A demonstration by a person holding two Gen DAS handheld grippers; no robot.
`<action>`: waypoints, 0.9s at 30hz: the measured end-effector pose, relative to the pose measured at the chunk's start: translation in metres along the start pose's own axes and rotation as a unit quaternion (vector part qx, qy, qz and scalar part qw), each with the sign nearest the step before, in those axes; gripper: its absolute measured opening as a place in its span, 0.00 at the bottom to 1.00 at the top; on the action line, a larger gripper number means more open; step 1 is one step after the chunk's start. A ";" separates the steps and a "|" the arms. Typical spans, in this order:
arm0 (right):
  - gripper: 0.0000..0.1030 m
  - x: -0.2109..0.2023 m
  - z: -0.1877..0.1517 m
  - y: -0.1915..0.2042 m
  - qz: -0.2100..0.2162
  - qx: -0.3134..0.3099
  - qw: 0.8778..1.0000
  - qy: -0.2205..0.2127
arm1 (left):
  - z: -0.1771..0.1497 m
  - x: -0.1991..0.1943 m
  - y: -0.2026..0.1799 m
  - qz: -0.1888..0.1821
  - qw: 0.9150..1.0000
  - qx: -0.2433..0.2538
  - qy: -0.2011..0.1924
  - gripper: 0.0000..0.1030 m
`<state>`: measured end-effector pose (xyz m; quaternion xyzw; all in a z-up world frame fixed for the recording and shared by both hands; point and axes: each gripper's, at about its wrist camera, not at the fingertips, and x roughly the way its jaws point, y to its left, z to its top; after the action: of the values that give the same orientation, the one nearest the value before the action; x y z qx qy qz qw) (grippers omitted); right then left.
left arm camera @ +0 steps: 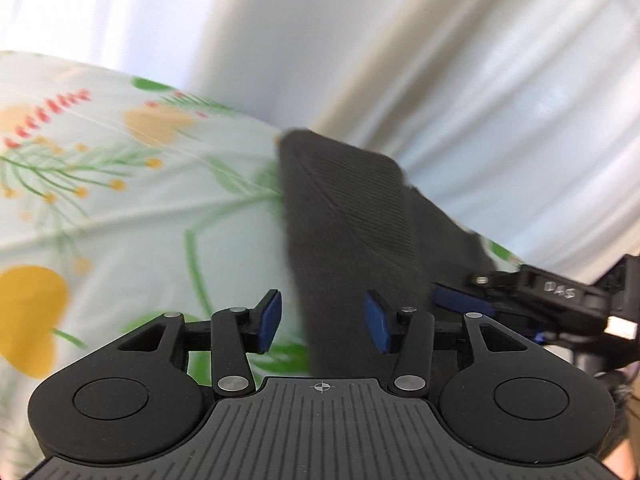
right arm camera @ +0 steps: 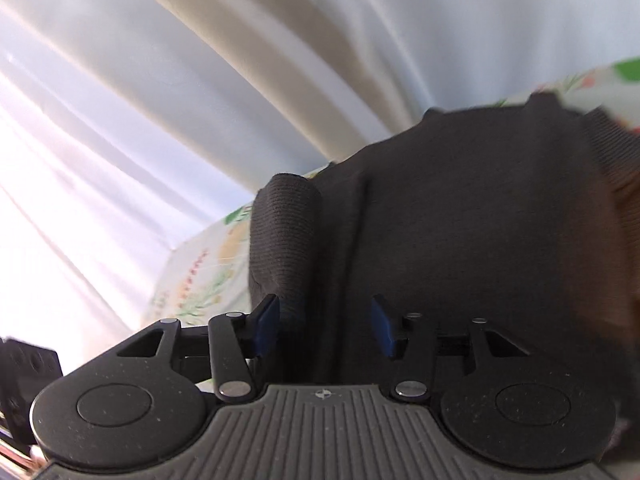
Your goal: Fold small clothes
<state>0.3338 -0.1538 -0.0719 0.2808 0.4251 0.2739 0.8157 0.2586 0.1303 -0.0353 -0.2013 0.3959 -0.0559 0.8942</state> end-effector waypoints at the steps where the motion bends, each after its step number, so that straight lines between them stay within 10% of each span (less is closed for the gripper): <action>1: 0.50 0.007 0.005 0.000 0.001 0.004 1.000 0.001 | 0.002 0.004 0.004 0.018 1.000 -0.004 0.001 0.50; 21: 0.54 0.062 0.033 -0.014 0.060 0.067 0.995 0.037 | -0.003 0.046 0.013 0.046 0.999 -0.001 0.016 0.47; 27: 0.33 0.064 0.028 0.001 0.030 0.010 0.999 0.033 | -0.005 0.047 0.010 0.054 0.998 0.010 0.016 0.47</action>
<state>0.3885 -0.1160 -0.0925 0.2925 0.4456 0.3031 0.7899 0.2869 0.1261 -0.0748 -0.1699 0.4201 -0.0150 0.8913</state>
